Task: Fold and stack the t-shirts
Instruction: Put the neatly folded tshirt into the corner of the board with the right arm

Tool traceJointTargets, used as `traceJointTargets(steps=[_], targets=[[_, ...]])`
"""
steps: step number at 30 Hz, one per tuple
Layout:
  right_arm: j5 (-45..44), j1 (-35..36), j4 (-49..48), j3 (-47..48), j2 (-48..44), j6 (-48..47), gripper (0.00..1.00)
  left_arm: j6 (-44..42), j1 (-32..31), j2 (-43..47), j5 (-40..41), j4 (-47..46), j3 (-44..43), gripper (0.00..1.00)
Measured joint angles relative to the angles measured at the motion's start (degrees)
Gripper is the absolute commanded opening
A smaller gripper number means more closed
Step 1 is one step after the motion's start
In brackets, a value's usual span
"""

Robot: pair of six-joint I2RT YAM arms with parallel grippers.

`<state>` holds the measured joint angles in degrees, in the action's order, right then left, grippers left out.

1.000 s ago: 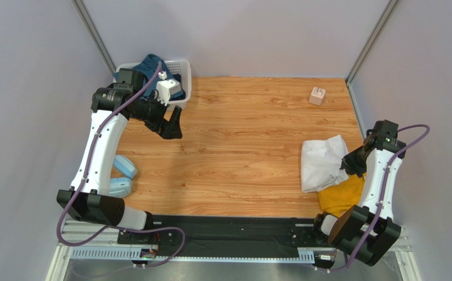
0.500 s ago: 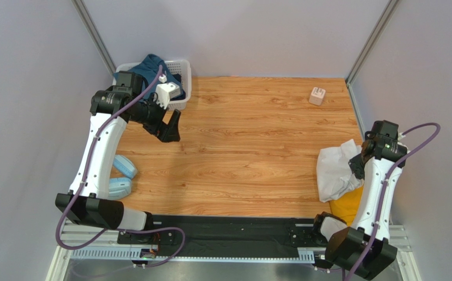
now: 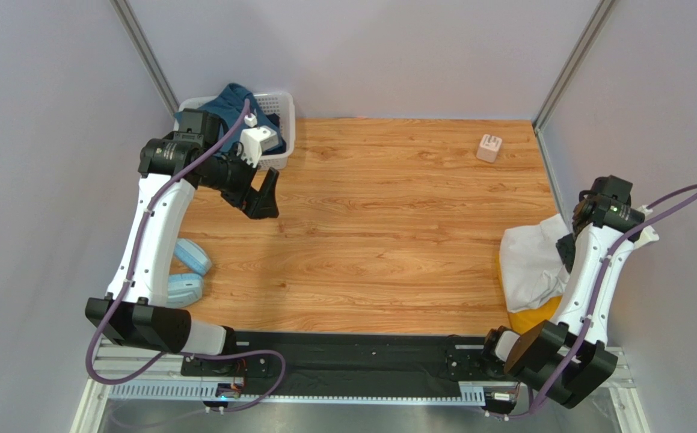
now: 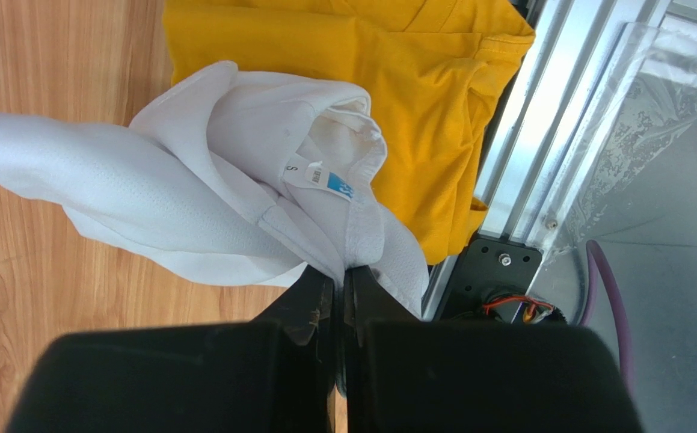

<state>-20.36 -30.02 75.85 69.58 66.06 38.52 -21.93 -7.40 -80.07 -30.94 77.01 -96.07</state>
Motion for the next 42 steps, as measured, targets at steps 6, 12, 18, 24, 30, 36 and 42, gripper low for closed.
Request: traceJointTargets(steps=[6, 12, 18, 24, 30, 36, 42], targets=[[2.5, -3.5, -0.8, -1.6, 0.3, 0.3, 0.13, -0.1, 0.0, 0.4, 0.2, 0.0, 0.0, 1.0], [5.3, -6.2, -0.1, -7.8, 2.6, -0.7, 0.17, -0.4, 0.0, 1.3, 0.9, 0.0, 0.0, 1.0], [0.5, -6.7, 1.7, 0.5, 2.3, 0.6, 0.21, -0.6, 0.0, 1.5, 1.0, 0.1, 0.5, 1.0], [0.6, -3.8, 1.2, 9.1, -0.2, 0.3, 0.51, -0.6, 0.0, 1.0, 0.6, 0.2, 0.8, 1.0], [22.8, -2.9, -5.9, -0.9, -3.4, -2.1, 0.84, -0.6, 0.0, 0.3, 0.5, 0.3, 0.8, 1.0], [31.4, -2.3, -9.7, -5.4, -2.9, -1.8, 0.85, -0.6, 0.0, 0.3, 0.6, 0.3, 0.9, 1.0], [29.5, -6.4, -14.7, -12.7, 7.3, -1.2, 0.84, -0.6, 0.0, 0.7, 0.7, 0.3, 0.9, 1.0]])
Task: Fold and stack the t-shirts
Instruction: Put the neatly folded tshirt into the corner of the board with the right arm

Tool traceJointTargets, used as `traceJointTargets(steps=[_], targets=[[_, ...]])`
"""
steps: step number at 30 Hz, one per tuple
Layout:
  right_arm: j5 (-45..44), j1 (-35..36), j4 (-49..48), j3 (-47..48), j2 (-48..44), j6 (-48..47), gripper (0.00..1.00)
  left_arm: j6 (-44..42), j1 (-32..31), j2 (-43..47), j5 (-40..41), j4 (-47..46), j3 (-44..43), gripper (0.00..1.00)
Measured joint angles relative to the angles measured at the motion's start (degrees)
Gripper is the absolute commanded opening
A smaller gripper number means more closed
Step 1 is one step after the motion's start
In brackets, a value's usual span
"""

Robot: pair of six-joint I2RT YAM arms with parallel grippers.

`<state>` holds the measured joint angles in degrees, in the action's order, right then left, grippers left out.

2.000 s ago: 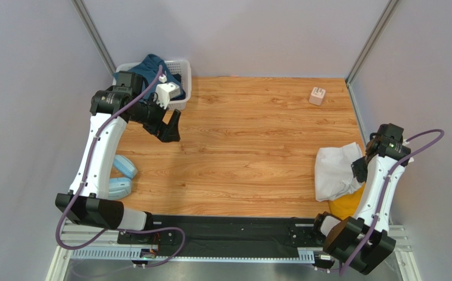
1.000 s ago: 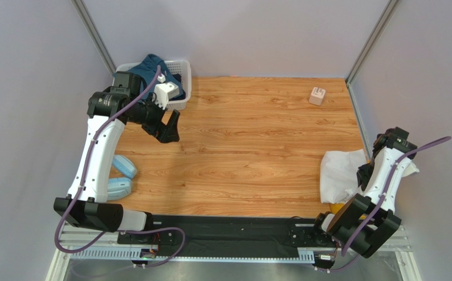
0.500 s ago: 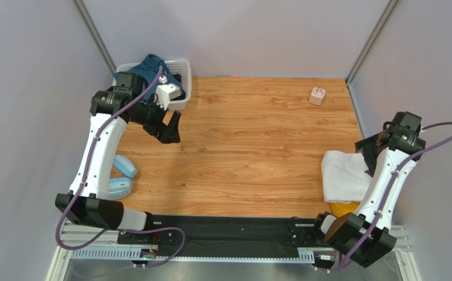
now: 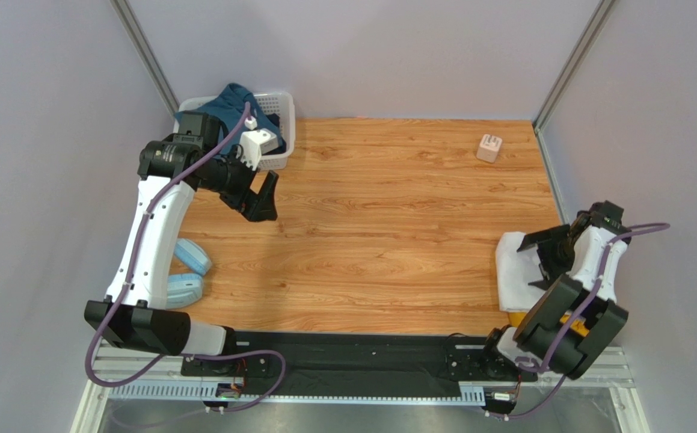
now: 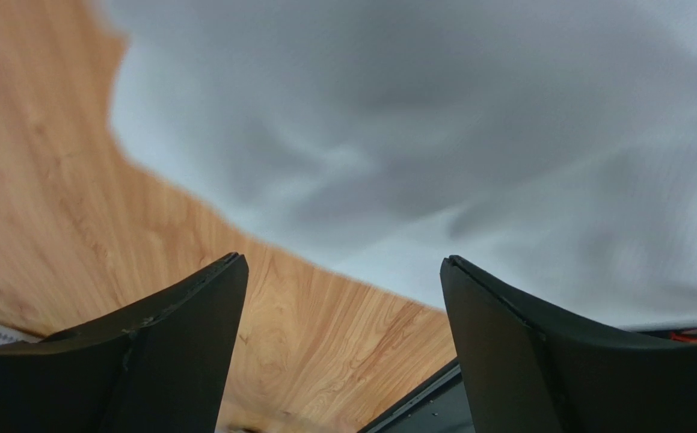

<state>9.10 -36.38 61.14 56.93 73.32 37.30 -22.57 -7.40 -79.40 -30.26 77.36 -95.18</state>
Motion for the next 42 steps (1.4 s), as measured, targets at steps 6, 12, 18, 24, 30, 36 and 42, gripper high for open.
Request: traceJointTargets(steps=[6, 12, 18, 24, 30, 36, 42], targets=[[3.3, -8.2, -5.6, -6.8, 13.2, 0.2, 0.84, -0.8, 0.0, 1.6, 1.3, 0.0, 0.0, 1.0], [10.3, -11.0, -8.5, -8.2, 15.0, -1.2, 0.81, -0.9, 0.0, 4.1, 2.2, 0.0, 0.8, 1.0], [22.3, 1.6, -18.3, -11.6, 3.0, 0.4, 0.85, 0.2, 0.0, 5.8, 2.4, 0.0, 2.9, 1.0], [24.5, 25.8, -28.4, 0.0, -16.7, 0.2, 1.0, 3.8, 0.0, 9.6, 4.0, -0.9, 7.1, 1.0], [21.2, 34.2, -29.9, 9.4, -18.2, -7.5, 1.0, 6.6, 0.0, 10.9, 5.2, -3.9, 10.4, 1.0], [17.6, 38.1, -26.3, 5.2, -10.4, -12.5, 1.0, 7.1, 0.0, 11.7, 5.9, -7.0, 15.1, 1.0], [16.1, 43.6, -25.1, 3.6, -10.0, -14.7, 1.0, 7.3, 0.0, 14.7, 7.7, -9.9, 20.9, 1.0]])
